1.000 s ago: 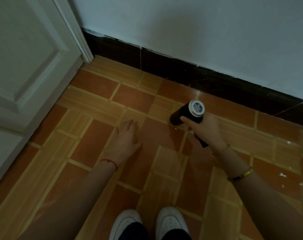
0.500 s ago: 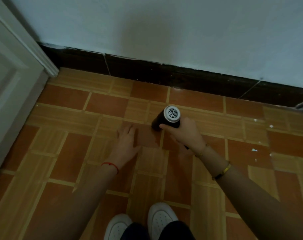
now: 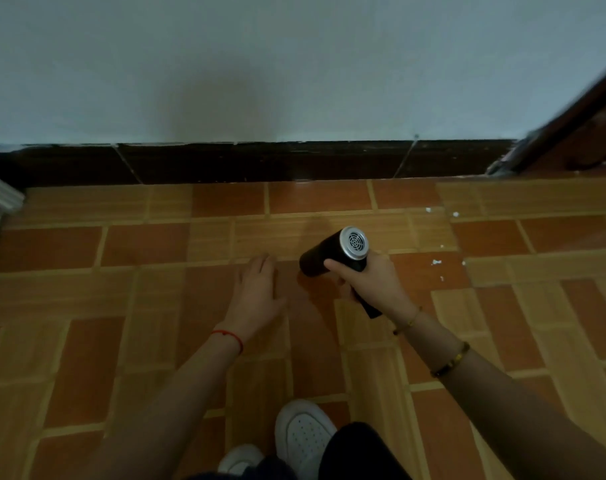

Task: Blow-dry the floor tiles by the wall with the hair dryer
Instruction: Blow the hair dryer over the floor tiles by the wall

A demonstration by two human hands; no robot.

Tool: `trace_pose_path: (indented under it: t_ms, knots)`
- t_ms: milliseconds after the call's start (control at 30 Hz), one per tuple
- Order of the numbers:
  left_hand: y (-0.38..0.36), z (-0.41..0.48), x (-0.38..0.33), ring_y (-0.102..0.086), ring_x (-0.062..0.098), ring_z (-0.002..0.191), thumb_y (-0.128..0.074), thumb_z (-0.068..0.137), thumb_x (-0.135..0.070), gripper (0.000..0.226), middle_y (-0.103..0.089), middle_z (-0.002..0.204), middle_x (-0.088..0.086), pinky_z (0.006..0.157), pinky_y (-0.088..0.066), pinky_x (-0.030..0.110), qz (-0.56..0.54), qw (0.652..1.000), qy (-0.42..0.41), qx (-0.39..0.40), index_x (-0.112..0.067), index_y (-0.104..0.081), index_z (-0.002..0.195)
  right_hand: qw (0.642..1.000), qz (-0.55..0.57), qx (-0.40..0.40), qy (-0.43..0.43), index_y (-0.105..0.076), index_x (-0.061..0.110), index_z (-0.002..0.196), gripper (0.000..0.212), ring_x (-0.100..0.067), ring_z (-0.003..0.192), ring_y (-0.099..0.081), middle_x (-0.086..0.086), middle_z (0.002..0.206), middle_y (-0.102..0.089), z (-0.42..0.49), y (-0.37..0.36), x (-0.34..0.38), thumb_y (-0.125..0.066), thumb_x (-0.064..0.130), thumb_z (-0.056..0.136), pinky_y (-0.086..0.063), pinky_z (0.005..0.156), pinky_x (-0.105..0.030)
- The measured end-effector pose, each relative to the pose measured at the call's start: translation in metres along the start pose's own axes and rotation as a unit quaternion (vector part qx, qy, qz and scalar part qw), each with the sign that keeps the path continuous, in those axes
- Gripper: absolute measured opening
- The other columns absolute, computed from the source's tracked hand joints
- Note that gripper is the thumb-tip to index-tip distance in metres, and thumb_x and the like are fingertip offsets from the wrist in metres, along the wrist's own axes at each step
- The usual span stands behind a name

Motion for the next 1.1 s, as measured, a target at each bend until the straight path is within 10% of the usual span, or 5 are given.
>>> trace_pose_path:
  t_ms: [500, 833, 1100]
  knots:
    - [-0.081, 0.009, -0.137, -0.012, 0.025, 0.153, -0.066, 0.090, -0.031, 0.082, -0.017, 0.165, 0.004, 0.124, -0.004, 0.052, 0.037, 0.988, -0.128, 0.075, -0.014, -0.020, 0.156, 0.986, 0.039, -0.129, -0.093, -0.065, 0.012, 0.093, 0.030, -0.013, 0.040, -0.059, -0.007, 0.072, -0.073, -0.066, 0.111, -0.094, -0.071, 0.041, 0.086, -0.051, 0.045, -0.024]
    - [-0.068, 0.022, -0.087, -0.019, 0.027, 0.150, -0.067, 0.089, -0.032, 0.080, -0.024, 0.161, 0.007, 0.122, -0.016, 0.054, 0.050, 0.997, -0.053, 0.040, -0.013, -0.024, 0.154, 0.994, 0.051, -0.079, -0.063, -0.065, 0.011, 0.083, 0.034, -0.016, 0.042, -0.060, -0.015, 0.070, -0.072, -0.022, 0.080, -0.075, -0.072, 0.044, 0.084, -0.051, 0.045, -0.028]
    - [-0.016, 0.015, -0.007, -0.032, 0.033, 0.138, -0.070, 0.086, -0.029, 0.077, -0.040, 0.145, 0.014, 0.117, -0.027, 0.050, 0.082, 0.992, 0.069, -0.074, -0.011, -0.032, 0.151, 0.999, 0.052, -0.011, 0.004, -0.059, 0.023, 0.108, 0.036, -0.001, 0.065, -0.058, 0.014, 0.074, -0.060, 0.030, 0.012, -0.023, -0.073, 0.045, 0.083, -0.042, 0.059, -0.016]
Point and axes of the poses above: each hand's wrist, its own z-axis towards the middle knuckle, its own y-axis out of the back of the hand, x = y × z, the point moved 9 cm from there along z, towards the middle knuckle
